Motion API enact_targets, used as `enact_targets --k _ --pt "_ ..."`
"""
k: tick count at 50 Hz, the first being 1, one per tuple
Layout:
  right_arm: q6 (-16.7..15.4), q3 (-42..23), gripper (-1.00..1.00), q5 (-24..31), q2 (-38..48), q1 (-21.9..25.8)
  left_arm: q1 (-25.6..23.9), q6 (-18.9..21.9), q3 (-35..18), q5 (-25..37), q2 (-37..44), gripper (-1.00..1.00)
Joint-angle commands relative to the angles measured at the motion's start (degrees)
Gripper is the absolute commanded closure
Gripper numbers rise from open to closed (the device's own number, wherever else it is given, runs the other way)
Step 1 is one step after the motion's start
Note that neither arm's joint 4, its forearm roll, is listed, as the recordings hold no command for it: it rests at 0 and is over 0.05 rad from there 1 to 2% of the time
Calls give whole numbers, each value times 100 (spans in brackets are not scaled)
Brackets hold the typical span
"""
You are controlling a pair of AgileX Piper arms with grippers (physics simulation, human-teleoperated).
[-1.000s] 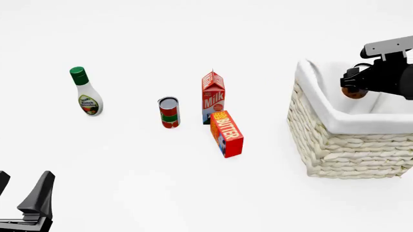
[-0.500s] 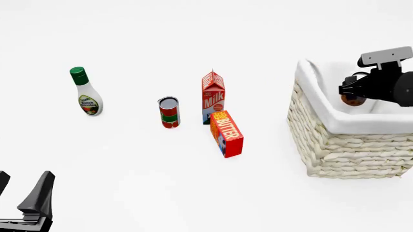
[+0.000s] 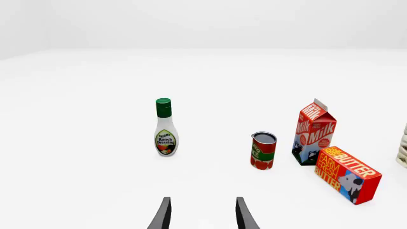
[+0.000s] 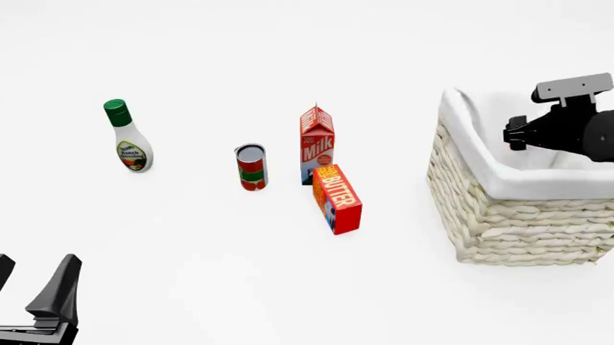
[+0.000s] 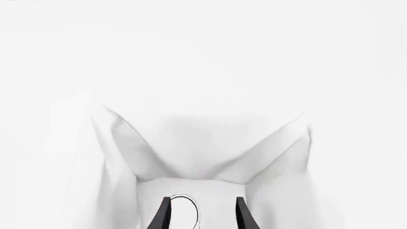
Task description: Pick the alphabet soup and place it in the basket.
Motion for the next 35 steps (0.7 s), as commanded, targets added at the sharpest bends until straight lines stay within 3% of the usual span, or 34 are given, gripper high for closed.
enact_targets --k 1,15,35 --pt "82 -2 -100 -16 -25 6 0 0 0 0 0 -100" --pt "218 -101 -100 397 -681 112 0 0 0 0 0 -100" --pt "424 -920 -100 1941 -2591 1015 0 0 0 0 0 -100"
